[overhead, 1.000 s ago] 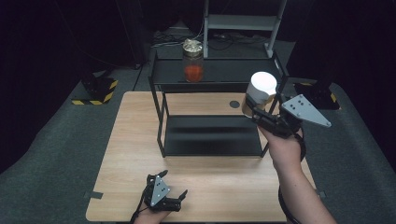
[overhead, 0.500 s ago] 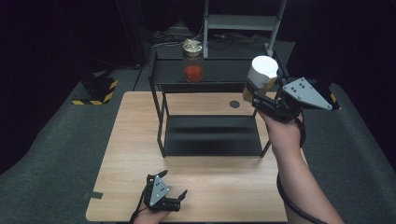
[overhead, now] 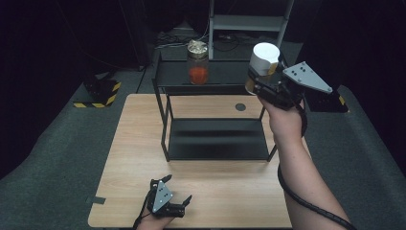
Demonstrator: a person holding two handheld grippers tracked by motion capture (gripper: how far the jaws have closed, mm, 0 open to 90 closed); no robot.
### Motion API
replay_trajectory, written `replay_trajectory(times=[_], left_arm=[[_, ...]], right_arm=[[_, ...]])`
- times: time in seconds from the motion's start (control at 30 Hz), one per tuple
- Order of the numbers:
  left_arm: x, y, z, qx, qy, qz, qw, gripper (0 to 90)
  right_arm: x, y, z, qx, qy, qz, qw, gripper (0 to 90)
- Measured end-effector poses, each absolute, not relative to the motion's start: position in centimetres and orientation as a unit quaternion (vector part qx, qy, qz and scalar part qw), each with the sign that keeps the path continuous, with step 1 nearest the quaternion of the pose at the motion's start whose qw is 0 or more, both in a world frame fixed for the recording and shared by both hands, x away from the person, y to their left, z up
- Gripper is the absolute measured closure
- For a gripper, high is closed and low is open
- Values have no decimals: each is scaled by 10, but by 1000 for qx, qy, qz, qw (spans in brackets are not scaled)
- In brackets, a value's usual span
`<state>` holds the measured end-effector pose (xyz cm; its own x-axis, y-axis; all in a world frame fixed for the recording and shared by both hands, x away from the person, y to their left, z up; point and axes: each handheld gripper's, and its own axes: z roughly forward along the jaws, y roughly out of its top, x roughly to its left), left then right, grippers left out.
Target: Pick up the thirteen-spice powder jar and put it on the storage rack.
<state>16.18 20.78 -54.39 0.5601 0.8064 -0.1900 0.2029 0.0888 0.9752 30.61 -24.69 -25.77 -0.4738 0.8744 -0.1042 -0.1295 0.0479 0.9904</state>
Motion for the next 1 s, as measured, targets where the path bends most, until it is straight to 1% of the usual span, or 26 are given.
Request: replay_trajectory(times=[0.47, 1.0], left_arm=[[161, 208, -545, 628, 397, 244, 623, 7], [161, 210, -546, 623, 399, 242, 627, 7]], right_arm=[[329, -233, -248, 325, 597, 608, 410, 297], [347, -220, -253, 330, 596, 606, 411, 296]])
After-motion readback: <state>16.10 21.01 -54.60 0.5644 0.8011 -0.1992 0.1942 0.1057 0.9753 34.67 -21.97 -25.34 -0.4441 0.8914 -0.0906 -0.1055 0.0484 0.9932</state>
